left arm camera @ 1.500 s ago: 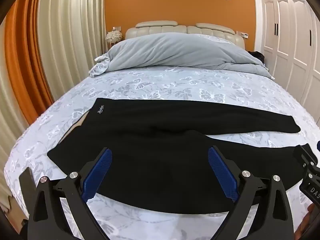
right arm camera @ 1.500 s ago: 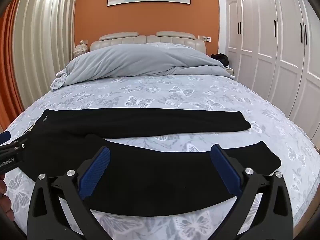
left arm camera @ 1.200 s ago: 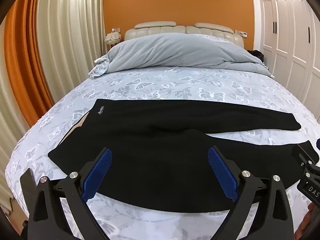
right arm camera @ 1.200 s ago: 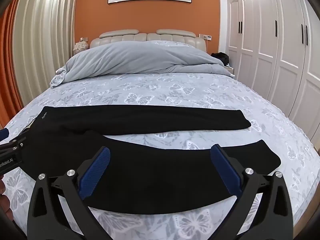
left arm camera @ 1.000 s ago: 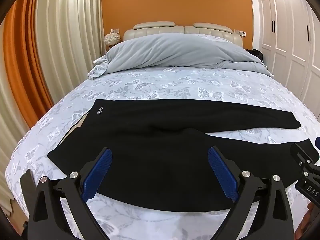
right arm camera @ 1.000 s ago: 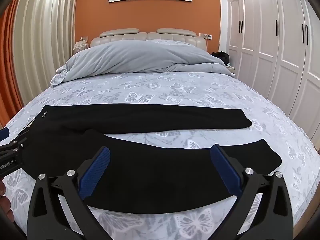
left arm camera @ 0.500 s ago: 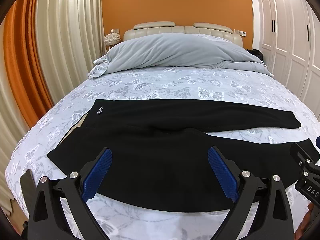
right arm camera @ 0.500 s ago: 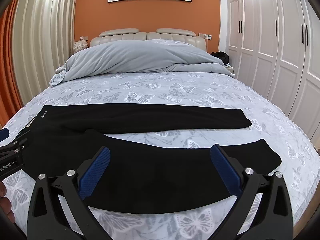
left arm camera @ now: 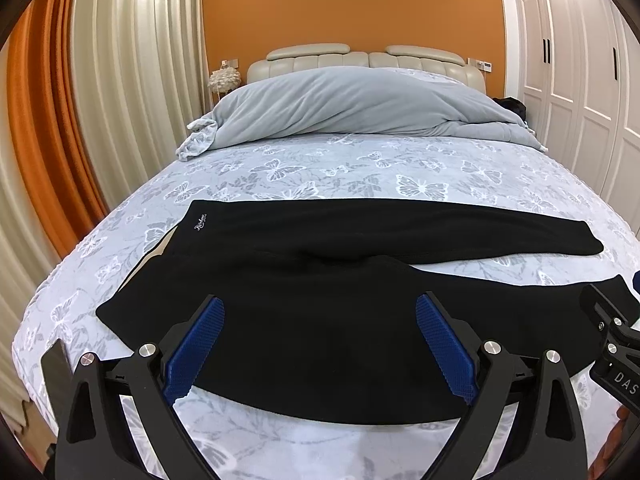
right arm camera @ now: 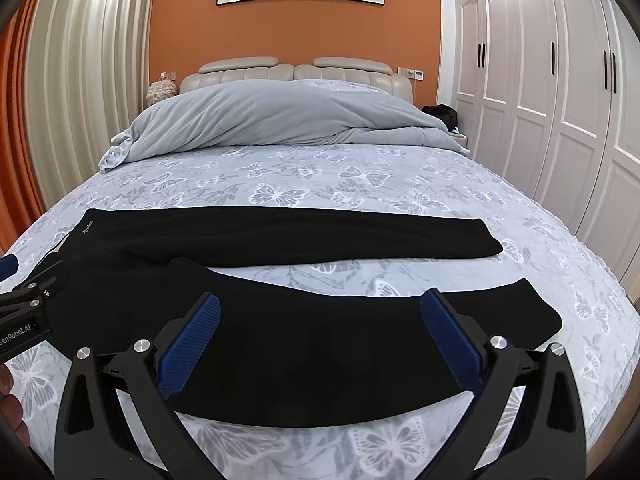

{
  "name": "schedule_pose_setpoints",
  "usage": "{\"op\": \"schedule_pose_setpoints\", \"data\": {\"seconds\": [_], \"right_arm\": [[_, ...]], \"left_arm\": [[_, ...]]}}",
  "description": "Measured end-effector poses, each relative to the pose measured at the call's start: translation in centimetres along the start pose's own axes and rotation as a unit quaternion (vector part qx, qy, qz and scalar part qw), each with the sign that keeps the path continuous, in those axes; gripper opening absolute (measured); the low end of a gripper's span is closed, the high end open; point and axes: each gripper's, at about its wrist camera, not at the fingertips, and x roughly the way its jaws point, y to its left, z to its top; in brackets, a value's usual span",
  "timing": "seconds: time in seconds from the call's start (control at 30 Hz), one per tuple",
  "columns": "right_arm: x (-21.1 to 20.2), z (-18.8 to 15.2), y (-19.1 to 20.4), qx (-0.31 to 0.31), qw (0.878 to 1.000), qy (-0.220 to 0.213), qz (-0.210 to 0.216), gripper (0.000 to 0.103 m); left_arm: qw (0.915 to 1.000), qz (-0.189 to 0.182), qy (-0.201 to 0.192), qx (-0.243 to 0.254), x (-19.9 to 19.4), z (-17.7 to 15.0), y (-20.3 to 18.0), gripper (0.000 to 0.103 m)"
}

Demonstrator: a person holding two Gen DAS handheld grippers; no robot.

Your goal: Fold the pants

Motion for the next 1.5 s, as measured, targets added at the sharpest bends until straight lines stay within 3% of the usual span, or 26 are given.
{"op": "schedule_pose_setpoints", "data": {"seconds": [1.5], "right_arm": [[0.10,-0.10,0.01,0.001,1.000,-0.002,0.003,0.098]], "left_arm": [[1.0000,0.001,0.001,0.007,0.19,0.04,0.13,0.094]]}}
